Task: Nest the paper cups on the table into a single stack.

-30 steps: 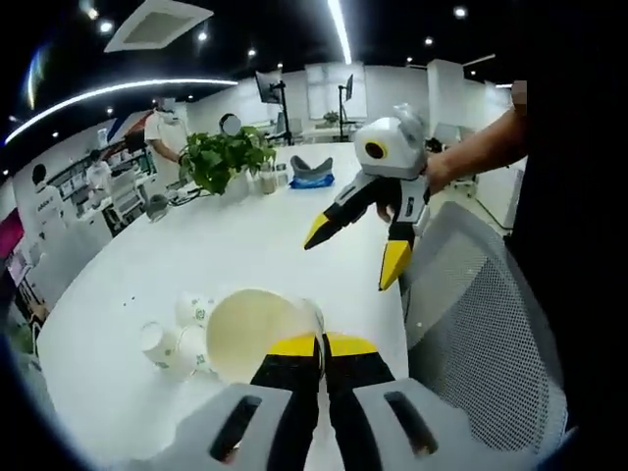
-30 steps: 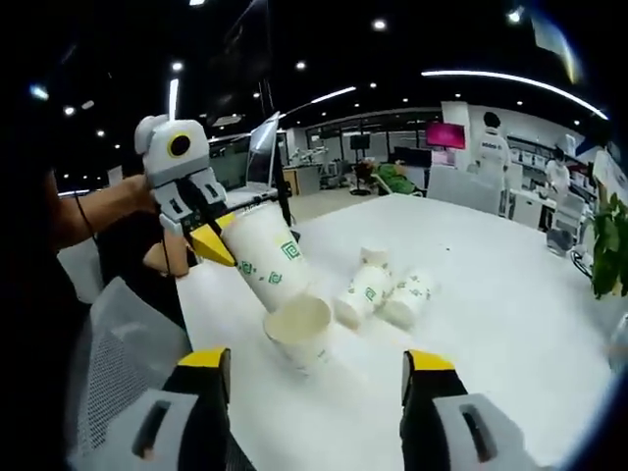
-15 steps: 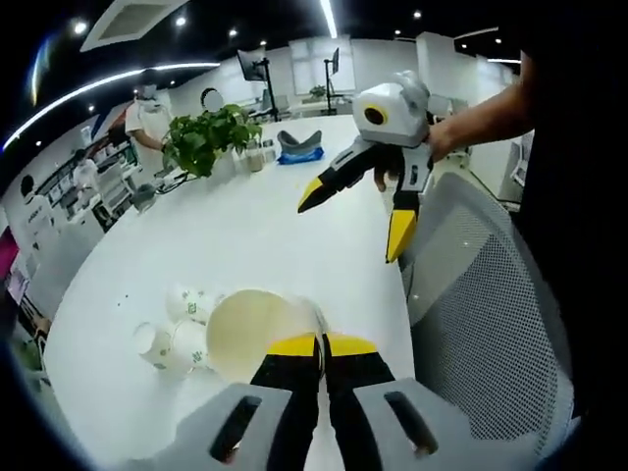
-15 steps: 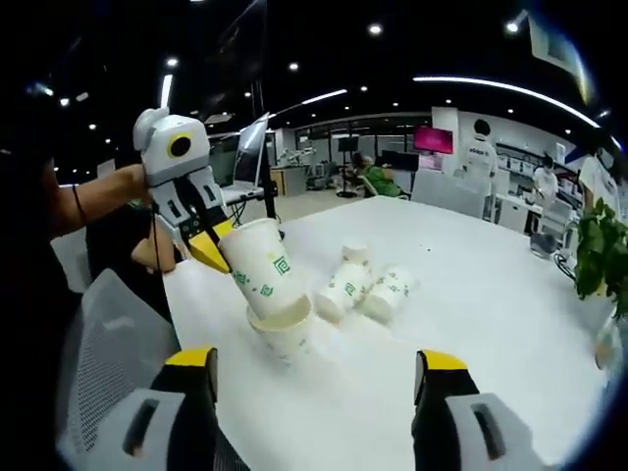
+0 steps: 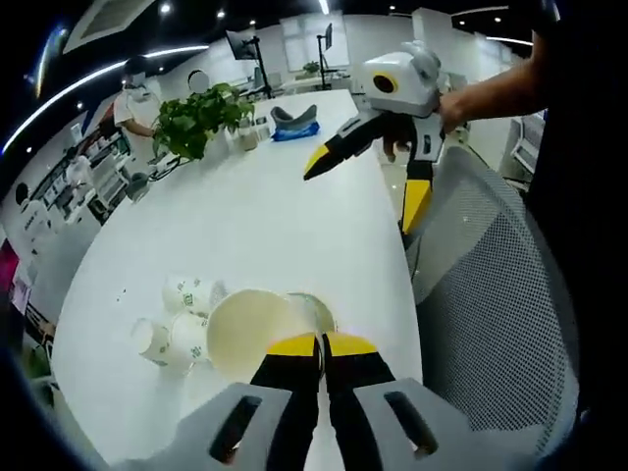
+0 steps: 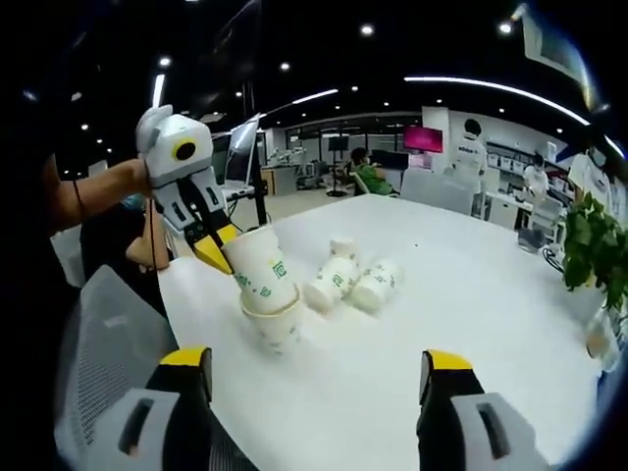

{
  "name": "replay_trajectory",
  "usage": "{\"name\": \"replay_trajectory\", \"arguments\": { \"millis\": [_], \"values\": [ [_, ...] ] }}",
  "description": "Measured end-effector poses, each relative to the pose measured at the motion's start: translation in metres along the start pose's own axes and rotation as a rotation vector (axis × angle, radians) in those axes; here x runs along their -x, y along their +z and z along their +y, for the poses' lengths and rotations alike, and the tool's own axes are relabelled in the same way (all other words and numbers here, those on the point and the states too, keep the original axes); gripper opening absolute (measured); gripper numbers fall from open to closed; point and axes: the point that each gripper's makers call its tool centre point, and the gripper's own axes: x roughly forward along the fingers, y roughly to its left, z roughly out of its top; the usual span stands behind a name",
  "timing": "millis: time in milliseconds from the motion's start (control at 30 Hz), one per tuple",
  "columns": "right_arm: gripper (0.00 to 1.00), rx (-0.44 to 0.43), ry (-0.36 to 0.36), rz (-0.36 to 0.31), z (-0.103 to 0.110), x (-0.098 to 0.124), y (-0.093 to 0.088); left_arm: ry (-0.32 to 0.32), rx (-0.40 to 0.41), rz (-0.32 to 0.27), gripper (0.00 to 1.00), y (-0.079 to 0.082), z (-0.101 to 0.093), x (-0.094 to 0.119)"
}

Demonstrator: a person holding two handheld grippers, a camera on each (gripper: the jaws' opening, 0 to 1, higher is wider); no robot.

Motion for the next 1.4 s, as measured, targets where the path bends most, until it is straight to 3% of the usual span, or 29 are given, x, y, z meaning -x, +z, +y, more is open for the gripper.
{"name": "replay_trajectory", "arguments": {
  "millis": [300, 567, 1000, 1400],
  "values": [
    [0.91, 0.005, 0.009, 0.006, 0.01, -0.001, -0.006, -0.021, -0.012, 0.04, 0.0, -0.002, -0.001, -0.01],
    [0.92, 0.019, 0.015, 0.042, 0.015, -0.003, -0.018, -0.056, -0.072, 0.104, 0.0, -0.005, -0.003, -0.018],
    [0.99, 0.022, 0.0, 0.068, 0.017, -0.008, -0.034, -0.109, -0.058, 0.148, 0.0, -0.014, -0.005, -0.033],
    [0.97, 0.003, -0.038, 0.045, 0.011, -0.005, -0.033, -0.139, -0.01, 0.08, 0.01, -0.005, -0.006, -0.044]
  ]
}}
